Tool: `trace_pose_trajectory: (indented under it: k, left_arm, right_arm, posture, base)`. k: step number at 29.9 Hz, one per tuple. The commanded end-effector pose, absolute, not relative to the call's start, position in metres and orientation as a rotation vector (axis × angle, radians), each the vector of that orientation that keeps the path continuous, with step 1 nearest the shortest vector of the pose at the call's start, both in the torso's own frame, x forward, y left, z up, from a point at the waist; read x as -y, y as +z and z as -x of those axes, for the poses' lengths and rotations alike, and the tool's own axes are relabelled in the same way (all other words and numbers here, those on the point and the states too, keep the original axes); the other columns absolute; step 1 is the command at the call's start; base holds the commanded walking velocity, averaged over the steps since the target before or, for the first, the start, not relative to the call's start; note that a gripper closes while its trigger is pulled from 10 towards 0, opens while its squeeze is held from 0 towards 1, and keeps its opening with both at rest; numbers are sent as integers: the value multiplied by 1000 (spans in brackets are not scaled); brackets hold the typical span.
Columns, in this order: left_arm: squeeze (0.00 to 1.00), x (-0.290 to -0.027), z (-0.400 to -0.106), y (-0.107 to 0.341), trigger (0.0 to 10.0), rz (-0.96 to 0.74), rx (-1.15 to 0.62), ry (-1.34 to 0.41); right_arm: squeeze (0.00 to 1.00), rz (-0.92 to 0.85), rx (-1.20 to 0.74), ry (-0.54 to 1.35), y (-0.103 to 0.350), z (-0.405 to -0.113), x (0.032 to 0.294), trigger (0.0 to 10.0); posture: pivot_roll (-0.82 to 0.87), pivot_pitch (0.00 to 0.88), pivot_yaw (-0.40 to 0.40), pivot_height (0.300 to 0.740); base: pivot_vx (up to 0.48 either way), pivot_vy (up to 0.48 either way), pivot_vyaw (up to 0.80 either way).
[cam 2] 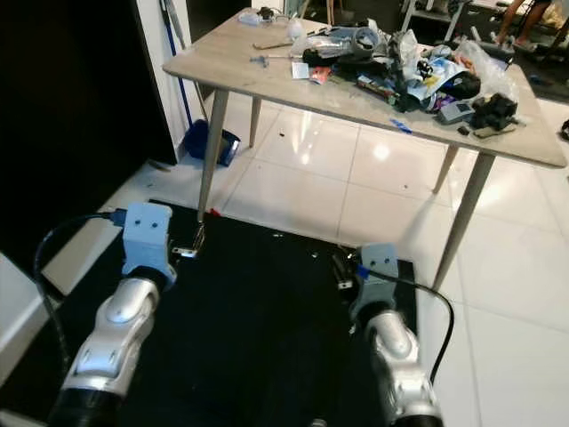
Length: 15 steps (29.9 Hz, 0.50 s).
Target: Picking trash to rubbish bin
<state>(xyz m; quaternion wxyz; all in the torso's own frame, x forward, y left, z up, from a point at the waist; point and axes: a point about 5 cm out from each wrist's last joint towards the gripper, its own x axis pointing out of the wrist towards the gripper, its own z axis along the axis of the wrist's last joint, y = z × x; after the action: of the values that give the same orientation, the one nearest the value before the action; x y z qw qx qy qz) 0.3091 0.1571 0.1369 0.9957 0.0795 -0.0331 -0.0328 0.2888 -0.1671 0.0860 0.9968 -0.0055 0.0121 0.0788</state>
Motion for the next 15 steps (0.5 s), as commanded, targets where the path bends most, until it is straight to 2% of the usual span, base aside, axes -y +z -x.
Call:
trace_pose_trajectory:
  k: [1,15]
  left_arm:
    - [0,-159,-307,131,10000,-161,41,-61]
    - [0,-159,-307,131,10000,-160,39,-62]
  right_arm:
    - [0,8,-31,145,85,-288,169,10000]
    - [0,1,-23,146,87,-288,168,10000]
  posture:
    - [-4,120,-84,740]
    - [-7,125,-86,740]
  base:
    - [296,0,0]
    - [300,0,0]
